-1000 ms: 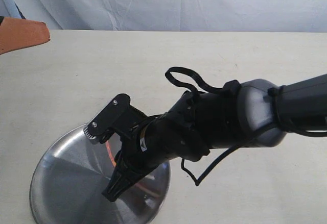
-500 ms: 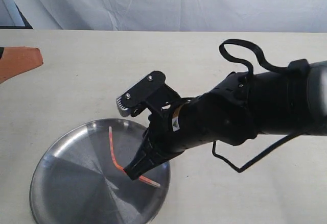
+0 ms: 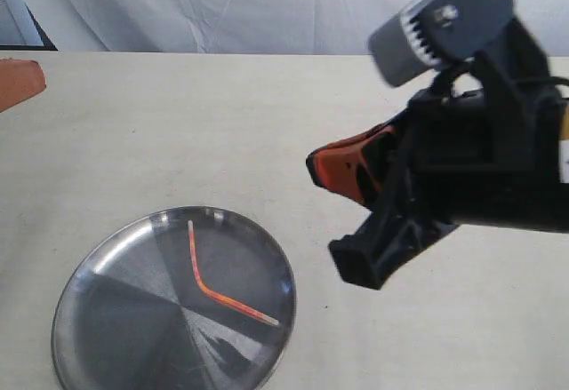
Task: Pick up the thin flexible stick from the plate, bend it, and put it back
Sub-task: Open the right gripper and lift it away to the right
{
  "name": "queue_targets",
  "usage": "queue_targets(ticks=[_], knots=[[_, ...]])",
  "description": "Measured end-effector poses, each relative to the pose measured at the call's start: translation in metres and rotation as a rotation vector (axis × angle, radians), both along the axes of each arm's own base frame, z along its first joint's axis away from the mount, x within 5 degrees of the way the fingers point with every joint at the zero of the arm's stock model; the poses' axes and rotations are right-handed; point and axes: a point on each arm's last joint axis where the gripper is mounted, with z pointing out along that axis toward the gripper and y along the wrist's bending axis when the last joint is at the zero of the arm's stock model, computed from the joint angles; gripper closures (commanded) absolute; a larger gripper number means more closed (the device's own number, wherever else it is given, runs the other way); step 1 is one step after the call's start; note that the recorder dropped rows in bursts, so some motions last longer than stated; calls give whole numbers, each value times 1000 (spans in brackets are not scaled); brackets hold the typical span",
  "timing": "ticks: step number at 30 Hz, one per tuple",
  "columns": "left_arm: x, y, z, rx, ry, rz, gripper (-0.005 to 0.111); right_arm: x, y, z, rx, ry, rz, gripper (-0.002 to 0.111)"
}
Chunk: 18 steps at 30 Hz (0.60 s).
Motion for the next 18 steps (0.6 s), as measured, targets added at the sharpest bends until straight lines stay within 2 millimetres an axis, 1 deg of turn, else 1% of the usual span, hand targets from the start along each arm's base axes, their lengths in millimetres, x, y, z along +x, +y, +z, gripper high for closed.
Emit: queue_targets(ticks=[4,7,12,14,16,18], knots=[[0,0,0,0,0,0,107,-17,-16,20,68,-63,1,109],[0,0,0,0,0,0,107,-24,-24,29,103,-95,0,109],[0,0,0,0,0,2,107,-30,-30,35,128,-120,1,109],[0,0,0,0,0,2,107,-30,-31,36,109,-145,6,109],[0,0,0,0,0,2,107,-30,-36,36,75,-204,-1,109],[0,0,0,0,0,2,107,-29,-48,38,71,-248,-53,109]])
